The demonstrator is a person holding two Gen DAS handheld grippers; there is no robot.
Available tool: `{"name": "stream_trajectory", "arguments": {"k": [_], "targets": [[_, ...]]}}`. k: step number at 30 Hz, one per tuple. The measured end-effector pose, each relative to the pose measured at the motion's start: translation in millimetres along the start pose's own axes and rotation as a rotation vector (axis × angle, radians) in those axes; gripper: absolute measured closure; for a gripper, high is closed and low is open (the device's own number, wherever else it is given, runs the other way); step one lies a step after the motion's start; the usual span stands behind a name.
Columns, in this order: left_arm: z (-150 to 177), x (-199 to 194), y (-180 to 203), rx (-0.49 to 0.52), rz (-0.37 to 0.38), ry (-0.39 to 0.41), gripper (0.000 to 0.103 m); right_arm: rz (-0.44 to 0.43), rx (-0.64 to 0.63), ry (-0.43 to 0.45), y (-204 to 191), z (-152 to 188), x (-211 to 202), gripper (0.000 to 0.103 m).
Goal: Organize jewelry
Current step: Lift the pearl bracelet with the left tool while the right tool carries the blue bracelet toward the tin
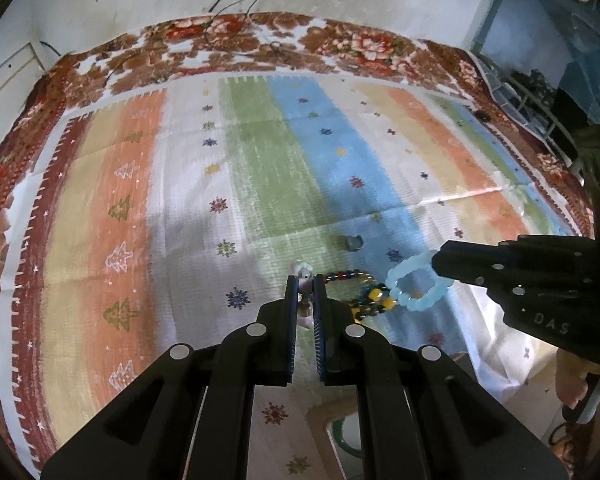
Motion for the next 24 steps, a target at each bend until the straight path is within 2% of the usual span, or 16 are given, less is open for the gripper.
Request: {"name": "stream_trajectory", "arguments": {"k": [11,17,24], "targets": [[14,-30,27,0.059,0.045,0.057,0.096,-0.05,-0.049,0.062,-25,12,-38,0.09],[26,-39,37,0.088,0.037,0.069,0.096,-0.036,-0.065,0.073,-32,24,-45,0.09],[36,-51,48,0.106,0.07,0.09,0.096,-0.03,-0.09,0.089,-40,35,-55,0.09]]}}
Point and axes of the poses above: each gripper's, at about its wrist camera, not at the fingertips, and x roughly the way its jaws point, y to its right, z to its underside, the point moved 6 cm from there along x, roughly the way its jaws point, and after that the axes turned 6 degrees about -y, right-handed, at the moved point
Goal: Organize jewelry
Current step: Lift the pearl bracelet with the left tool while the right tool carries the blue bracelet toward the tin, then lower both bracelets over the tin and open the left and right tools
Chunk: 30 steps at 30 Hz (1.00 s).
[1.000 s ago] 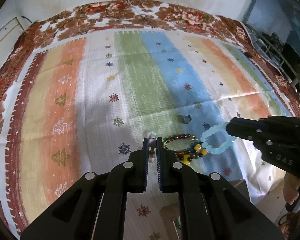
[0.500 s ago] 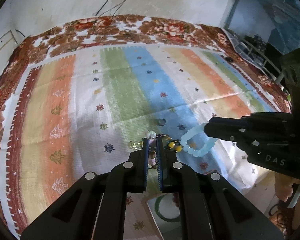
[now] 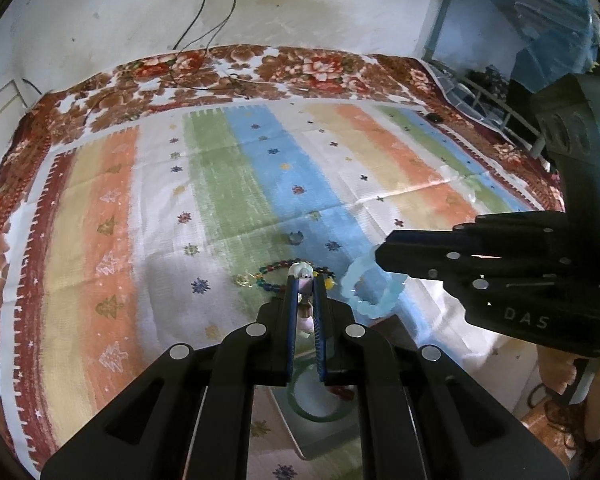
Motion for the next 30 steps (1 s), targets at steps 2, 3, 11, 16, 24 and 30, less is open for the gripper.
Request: {"name": "stream_trajectory", "arguments": {"k": [2,3,11,16,24,30], "targets": [[4,0,2,0.002,-0.001,-0.003,0.096,0.007,-0.003,0.004,-1,3,-1,0.09],[6,0,3,0.006,-0.007,-0.005,0.096,0.011,-0.006,0.004,-1,5,-2,0.09],[17,-3,9,-0.004,0.024,-0.004,0.096,0.017,-0.035,0.006,-8,18,-8,0.09],[25,-2,11,-0.005,0.027,-0.012,0.096,0.0,-0.053,-0.003,-13,30,-11,0.09],[32,-4,15,-0.014,0.056,-0.013,0.096,-0.021,-0.057,-0.026,-17,49,-9,0.09],[34,-1,17,-0.001,0.042,-0.023,0.096,-0.026,-0.059,-0.028,-16,50,-10,0.09]]}}
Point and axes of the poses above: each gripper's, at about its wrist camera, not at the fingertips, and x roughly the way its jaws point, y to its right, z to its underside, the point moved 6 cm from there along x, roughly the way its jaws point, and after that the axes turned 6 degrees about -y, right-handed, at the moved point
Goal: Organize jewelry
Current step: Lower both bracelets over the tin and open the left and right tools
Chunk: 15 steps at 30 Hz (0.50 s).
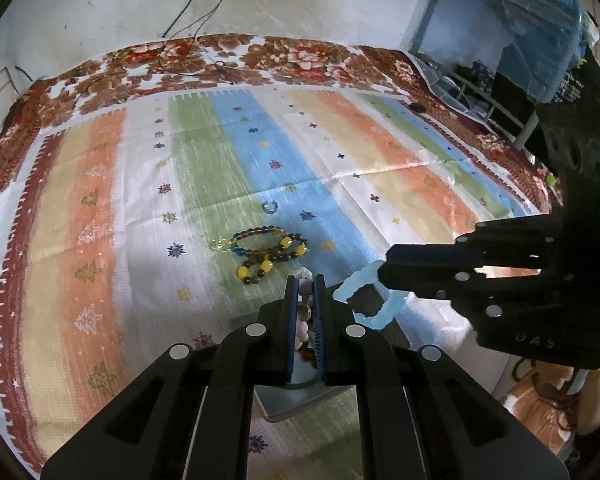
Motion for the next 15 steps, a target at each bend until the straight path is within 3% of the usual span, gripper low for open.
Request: {"name": "stream_trajectory", "arguments": {"k": [11,15], "targets": [[0,3,-2,0.001,-0.005,-0.017,0.096,-0.014,-0.025,-0.042,-7,4,8,0.09],[-1,3,-5,-0.011,-0.003,-0.012,0.096,-0.011,-0.02,-0.05,-5,5,11,0.084]]}}
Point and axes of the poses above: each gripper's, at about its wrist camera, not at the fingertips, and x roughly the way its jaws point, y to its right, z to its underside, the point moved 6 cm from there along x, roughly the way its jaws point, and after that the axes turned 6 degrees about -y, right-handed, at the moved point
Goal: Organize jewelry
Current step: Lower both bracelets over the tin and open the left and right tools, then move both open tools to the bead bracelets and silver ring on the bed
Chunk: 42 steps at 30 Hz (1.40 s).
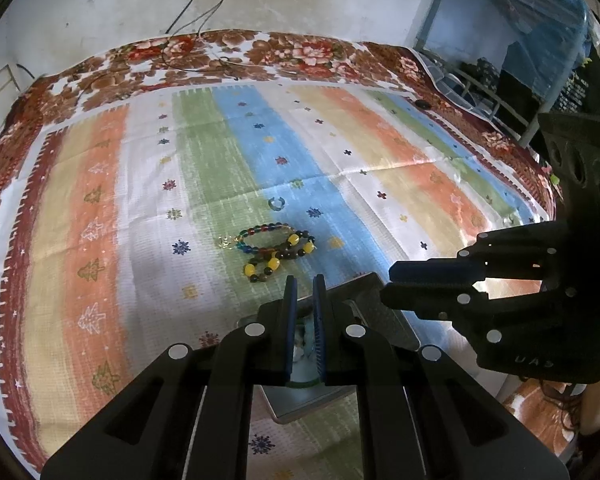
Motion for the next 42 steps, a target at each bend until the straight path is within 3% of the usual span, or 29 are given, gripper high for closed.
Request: {"name": "stream_trajectory", "arguments": {"k": [5,8,15,27,42], "targets": [[-4,5,-12,-0.03,-0.004,-0.011,0.089,0.002,0.024,0.005,8,-3,1,0.078],[-9,12,-22,-0.047,-0.006,-0.027,0.086,0.016,0.07,0.008,20,-7,4,0.064],[-16,25,-33,-0.07,-0.011,-0.066,0.072,0.023,0.13,0.001,41,-12,11,0.06],[-18,44,-44,-0.071,-0.041,-0.133,0.068,-0.004,0.198,-0.034,60,-32,35,0.058],[-34,77,-53,-0.029,-0.086,-0.206,0.067,0.071,0.227,-0.092,89,-40,65,0.058]]}}
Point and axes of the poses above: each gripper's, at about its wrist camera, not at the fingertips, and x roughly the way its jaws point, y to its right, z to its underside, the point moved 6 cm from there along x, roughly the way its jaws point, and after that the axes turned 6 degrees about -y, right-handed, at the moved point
